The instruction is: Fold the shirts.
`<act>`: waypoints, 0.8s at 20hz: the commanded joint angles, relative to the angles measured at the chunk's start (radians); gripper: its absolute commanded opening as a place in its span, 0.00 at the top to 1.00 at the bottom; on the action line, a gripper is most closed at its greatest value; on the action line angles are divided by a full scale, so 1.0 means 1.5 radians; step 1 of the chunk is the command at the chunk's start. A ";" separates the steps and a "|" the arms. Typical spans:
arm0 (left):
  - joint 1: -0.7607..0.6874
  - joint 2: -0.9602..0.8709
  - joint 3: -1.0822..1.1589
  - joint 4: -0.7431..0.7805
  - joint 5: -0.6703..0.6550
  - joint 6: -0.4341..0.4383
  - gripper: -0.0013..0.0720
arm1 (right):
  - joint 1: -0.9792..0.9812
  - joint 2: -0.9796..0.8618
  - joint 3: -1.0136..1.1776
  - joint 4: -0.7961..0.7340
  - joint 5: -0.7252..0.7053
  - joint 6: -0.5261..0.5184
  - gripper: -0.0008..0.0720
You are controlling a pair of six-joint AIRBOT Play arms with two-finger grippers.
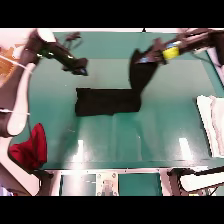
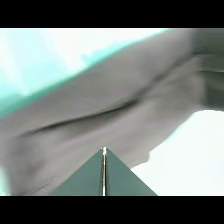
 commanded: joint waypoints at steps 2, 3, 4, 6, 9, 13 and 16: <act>0.107 0.046 0.004 0.054 -0.066 0.038 0.95 | 0.237 -0.052 -0.105 -0.010 -0.385 0.036 0.96; 0.124 0.047 0.004 0.053 -0.071 0.042 0.95 | 0.289 -0.081 -0.126 -0.009 -0.474 0.036 0.96; 0.140 0.047 0.004 0.053 -0.080 0.042 0.95 | 0.340 -0.116 -0.139 -0.008 -0.554 0.035 0.84; 0.163 0.047 0.004 0.052 -0.093 0.042 0.95 | 0.422 -0.194 -0.141 -0.008 -0.654 0.035 0.28; 0.179 0.047 0.004 0.048 -0.106 0.058 0.95 | 0.409 -0.212 -0.141 -0.032 -0.620 0.035 0.24; 0.180 0.047 0.004 0.044 -0.114 0.060 0.95 | 0.217 -0.145 -0.142 -0.085 -0.415 0.036 0.24; 0.180 0.047 0.004 0.044 -0.113 0.059 0.95 | 0.054 -0.101 -0.156 -0.138 -0.257 0.046 0.24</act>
